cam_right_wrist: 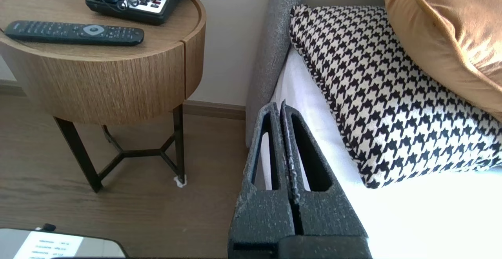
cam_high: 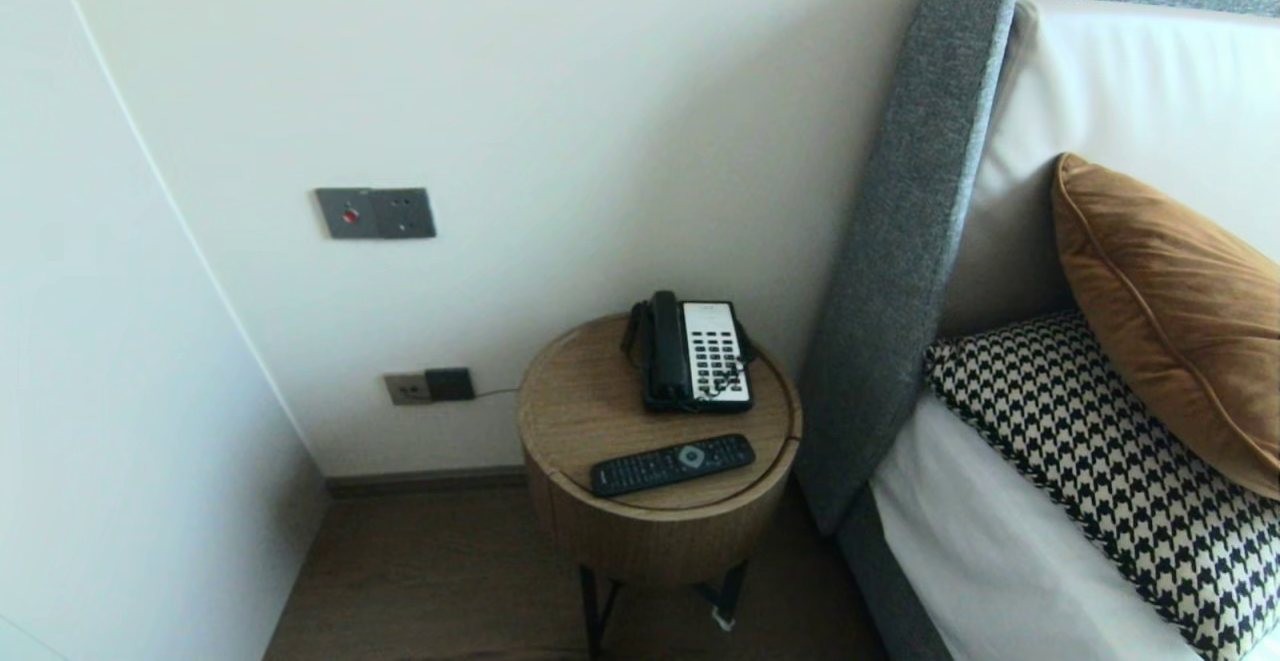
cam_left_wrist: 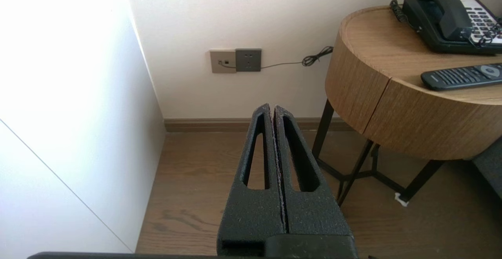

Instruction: Open the nightstand drawer

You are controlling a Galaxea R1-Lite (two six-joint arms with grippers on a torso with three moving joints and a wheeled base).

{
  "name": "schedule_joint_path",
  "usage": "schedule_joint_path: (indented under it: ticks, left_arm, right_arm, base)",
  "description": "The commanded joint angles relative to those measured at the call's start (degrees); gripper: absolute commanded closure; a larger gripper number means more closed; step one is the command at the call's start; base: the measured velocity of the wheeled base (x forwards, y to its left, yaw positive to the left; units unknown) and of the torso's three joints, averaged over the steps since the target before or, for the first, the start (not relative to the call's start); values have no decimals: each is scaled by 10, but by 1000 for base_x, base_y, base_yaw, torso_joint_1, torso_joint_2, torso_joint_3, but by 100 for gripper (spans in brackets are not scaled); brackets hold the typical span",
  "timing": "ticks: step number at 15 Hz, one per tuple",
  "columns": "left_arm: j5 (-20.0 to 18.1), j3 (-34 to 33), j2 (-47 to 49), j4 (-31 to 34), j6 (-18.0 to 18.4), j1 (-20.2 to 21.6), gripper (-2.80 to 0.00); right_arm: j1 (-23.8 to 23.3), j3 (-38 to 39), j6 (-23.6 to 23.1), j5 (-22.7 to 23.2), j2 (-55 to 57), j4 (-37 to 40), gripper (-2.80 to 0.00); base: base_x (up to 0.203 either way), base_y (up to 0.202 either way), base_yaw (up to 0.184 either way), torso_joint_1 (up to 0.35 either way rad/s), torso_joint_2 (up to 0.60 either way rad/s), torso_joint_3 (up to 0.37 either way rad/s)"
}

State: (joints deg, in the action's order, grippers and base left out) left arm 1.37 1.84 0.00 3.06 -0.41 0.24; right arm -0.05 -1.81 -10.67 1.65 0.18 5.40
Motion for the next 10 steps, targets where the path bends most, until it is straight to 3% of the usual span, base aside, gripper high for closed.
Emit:
schedule_joint_path:
  ticks: [1, 10]
  left_arm:
    - [0, 0, -1, 0, 0, 0, 0]
    - [0, 0, -1, 0, 0, 0, 0]
  right_arm:
    - [0, -3, -1, 0, 3, 2, 0]
    - [0, -3, -1, 0, 23, 2, 0]
  base:
    - [0, 0, 0, 0, 0, 0]
    - [0, 0, 0, 0, 0, 0]
